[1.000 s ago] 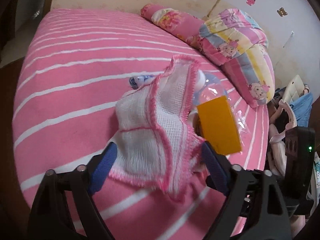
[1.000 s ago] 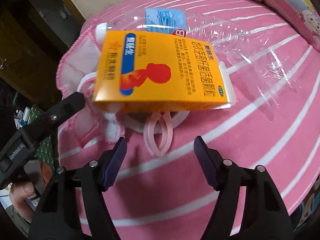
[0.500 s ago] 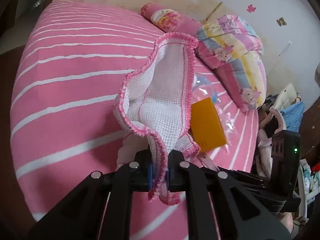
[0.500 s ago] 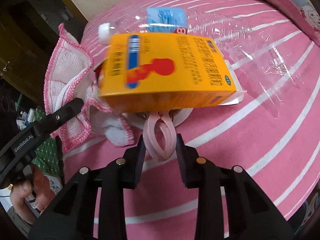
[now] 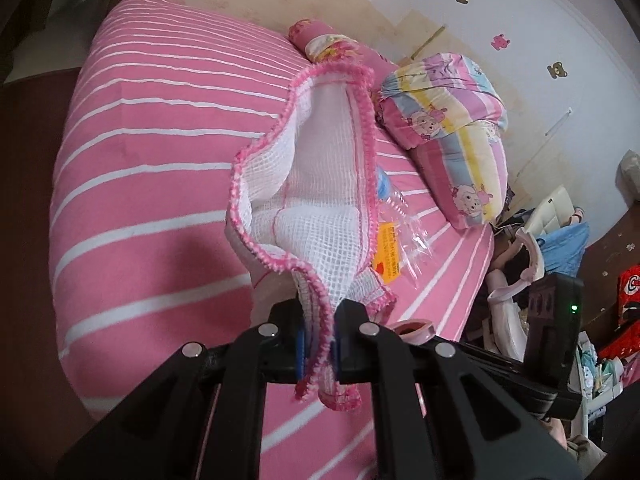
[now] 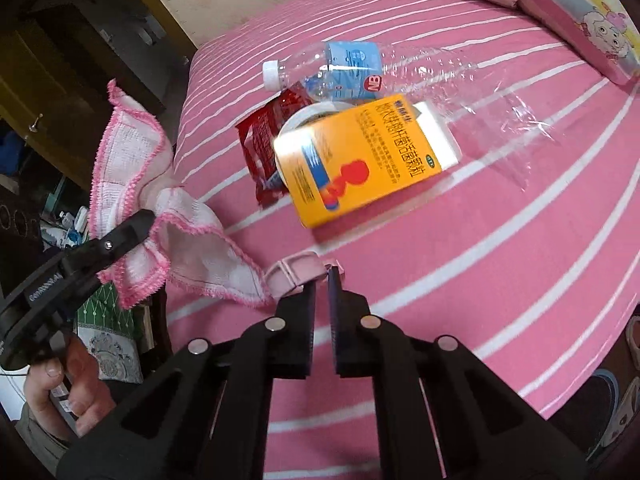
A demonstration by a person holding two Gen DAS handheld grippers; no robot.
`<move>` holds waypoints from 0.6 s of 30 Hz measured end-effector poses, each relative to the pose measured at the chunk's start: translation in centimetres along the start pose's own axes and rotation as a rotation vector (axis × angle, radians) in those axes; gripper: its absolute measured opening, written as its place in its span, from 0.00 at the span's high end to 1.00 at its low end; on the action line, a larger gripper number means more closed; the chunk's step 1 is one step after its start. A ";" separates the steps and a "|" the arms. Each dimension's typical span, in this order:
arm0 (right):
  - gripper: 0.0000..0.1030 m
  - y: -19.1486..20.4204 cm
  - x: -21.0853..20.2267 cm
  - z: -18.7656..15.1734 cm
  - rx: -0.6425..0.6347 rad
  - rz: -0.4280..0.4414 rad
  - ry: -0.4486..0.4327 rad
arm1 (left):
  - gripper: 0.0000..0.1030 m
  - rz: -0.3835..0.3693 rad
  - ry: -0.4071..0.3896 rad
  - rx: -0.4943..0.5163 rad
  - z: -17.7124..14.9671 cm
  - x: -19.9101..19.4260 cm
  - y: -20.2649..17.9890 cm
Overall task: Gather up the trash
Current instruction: 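Grasp the pink plastic clothespin with the right tool while the left tool holds the cloth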
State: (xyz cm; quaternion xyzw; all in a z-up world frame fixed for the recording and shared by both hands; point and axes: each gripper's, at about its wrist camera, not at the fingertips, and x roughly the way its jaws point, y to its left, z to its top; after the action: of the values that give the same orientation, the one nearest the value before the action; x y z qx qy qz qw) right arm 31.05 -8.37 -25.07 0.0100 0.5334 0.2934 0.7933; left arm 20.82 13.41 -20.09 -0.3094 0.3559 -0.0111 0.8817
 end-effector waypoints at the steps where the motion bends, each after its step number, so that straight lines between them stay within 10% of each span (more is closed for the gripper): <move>1: 0.93 0.2 0.1 0.1 0.000 -0.001 0.000 | 0.92 0.001 0.003 -0.001 -0.3 -0.3 0.0; 7: 0.89 0.5 0.8 -1.1 -0.030 -0.031 0.031 | 0.92 0.009 0.036 -0.019 -2.0 -0.9 0.1; 11: 0.56 1.9 1.4 -2.5 -0.087 -0.075 0.026 | 0.92 0.003 0.045 -0.037 -2.6 -1.1 0.4; 18: 0.42 5.4 2.6 -3.4 -0.335 -0.132 0.033 | 0.92 0.013 0.063 -0.054 -2.4 -0.6 1.4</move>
State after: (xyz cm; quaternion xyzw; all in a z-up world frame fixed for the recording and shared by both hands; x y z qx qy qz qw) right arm 26.34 -3.70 -26.97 -0.1623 0.4896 0.3257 0.7924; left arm 18.62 13.40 -21.81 -0.3304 0.3859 -0.0054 0.8613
